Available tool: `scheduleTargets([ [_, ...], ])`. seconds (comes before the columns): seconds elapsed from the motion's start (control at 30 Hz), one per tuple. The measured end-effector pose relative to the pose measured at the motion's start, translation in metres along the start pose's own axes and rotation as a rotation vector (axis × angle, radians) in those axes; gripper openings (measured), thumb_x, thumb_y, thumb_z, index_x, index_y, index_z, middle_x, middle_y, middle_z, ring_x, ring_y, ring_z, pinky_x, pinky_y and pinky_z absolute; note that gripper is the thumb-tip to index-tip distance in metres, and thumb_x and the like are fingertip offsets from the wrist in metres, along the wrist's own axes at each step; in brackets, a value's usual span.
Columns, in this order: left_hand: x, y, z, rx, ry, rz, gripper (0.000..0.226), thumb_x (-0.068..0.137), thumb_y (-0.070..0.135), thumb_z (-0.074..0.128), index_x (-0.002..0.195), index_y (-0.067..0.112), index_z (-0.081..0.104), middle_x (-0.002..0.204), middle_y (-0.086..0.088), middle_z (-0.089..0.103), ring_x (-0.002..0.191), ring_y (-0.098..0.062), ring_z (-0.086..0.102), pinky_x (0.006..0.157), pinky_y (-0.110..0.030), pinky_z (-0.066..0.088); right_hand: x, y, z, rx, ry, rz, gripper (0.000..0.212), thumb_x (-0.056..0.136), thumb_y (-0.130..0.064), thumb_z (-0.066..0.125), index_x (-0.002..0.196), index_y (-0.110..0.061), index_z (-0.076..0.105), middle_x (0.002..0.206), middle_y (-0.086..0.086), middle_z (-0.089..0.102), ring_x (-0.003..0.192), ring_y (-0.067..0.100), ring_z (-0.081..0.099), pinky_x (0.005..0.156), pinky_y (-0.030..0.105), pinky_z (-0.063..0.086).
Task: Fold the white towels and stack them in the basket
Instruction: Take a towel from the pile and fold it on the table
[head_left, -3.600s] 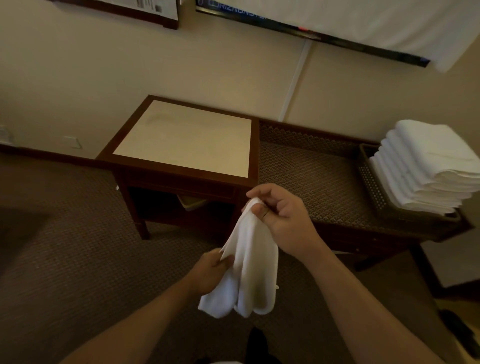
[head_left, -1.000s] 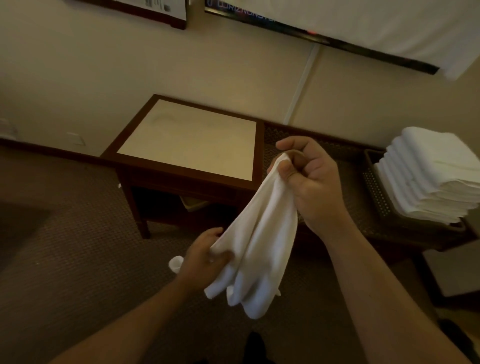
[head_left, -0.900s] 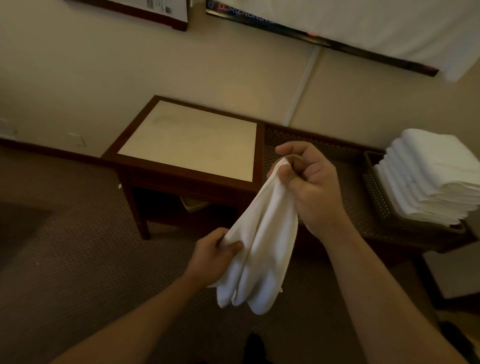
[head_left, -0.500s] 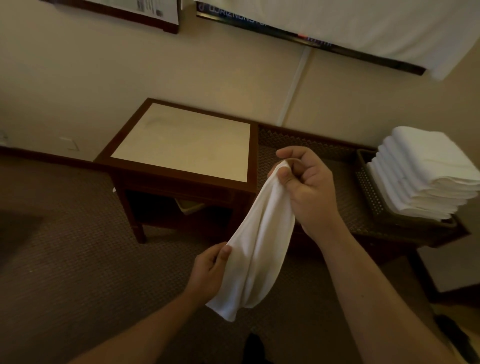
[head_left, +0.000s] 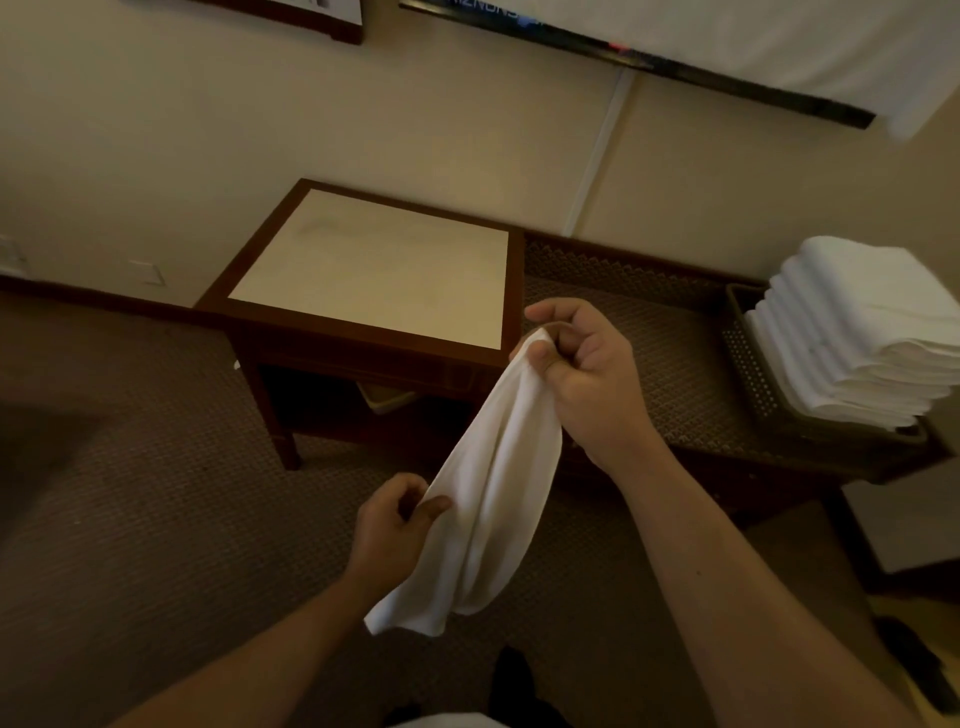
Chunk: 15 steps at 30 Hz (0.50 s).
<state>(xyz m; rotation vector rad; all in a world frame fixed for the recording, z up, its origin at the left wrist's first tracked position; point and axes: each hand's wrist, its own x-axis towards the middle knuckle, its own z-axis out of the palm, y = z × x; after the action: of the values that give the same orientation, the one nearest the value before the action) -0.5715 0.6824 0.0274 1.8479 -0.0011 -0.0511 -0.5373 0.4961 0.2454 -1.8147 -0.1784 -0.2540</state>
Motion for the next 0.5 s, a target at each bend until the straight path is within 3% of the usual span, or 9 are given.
scheduleTargets([
  [0.13,-0.005,-0.002,0.004,-0.087,0.058,0.042,0.014,0.085,0.019,0.079,0.084,0.024,0.066,0.111,0.016,0.070,0.099,-0.006,0.067,0.082,-0.034,0.056,0.002,-0.004,0.001,-0.003,0.018,0.014,0.027,0.096,0.008,0.054,0.114,-0.012,0.061,0.070,-0.010,0.067,0.071,0.007,0.062,0.070,0.021,0.051],
  [0.3,-0.007,-0.006,0.007,-0.046,0.081,0.000,0.014,0.087,0.023,0.078,0.089,0.021,0.064,0.101,0.024,0.069,0.091,0.001,0.067,0.073,-0.020,0.051,0.000,-0.010,0.006,0.025,0.014,-0.007,0.029,0.096,0.007,0.055,0.115,-0.013,0.061,0.083,0.020,0.068,0.080,0.040,0.062,0.074,0.043,0.054],
  [0.4,-0.008,-0.010,0.008,-0.090,0.092,0.030,0.015,0.086,0.016,0.078,0.082,0.014,0.064,0.108,0.025,0.070,0.097,0.001,0.067,0.077,-0.016,0.053,-0.001,-0.013,0.009,0.033,-0.015,-0.014,0.030,0.096,0.007,0.055,0.115,-0.014,0.060,0.079,0.012,0.069,0.079,0.041,0.061,0.072,0.040,0.054],
  [0.5,-0.008,-0.016,0.010,-0.089,0.060,0.048,0.012,0.085,0.016,0.079,0.080,0.015,0.069,0.109,0.021,0.072,0.099,0.000,0.067,0.081,-0.017,0.054,0.001,-0.014,0.007,0.026,-0.013,-0.020,0.030,0.096,0.008,0.055,0.116,-0.013,0.060,0.073,-0.002,0.069,0.073,0.023,0.062,0.071,0.031,0.053],
])
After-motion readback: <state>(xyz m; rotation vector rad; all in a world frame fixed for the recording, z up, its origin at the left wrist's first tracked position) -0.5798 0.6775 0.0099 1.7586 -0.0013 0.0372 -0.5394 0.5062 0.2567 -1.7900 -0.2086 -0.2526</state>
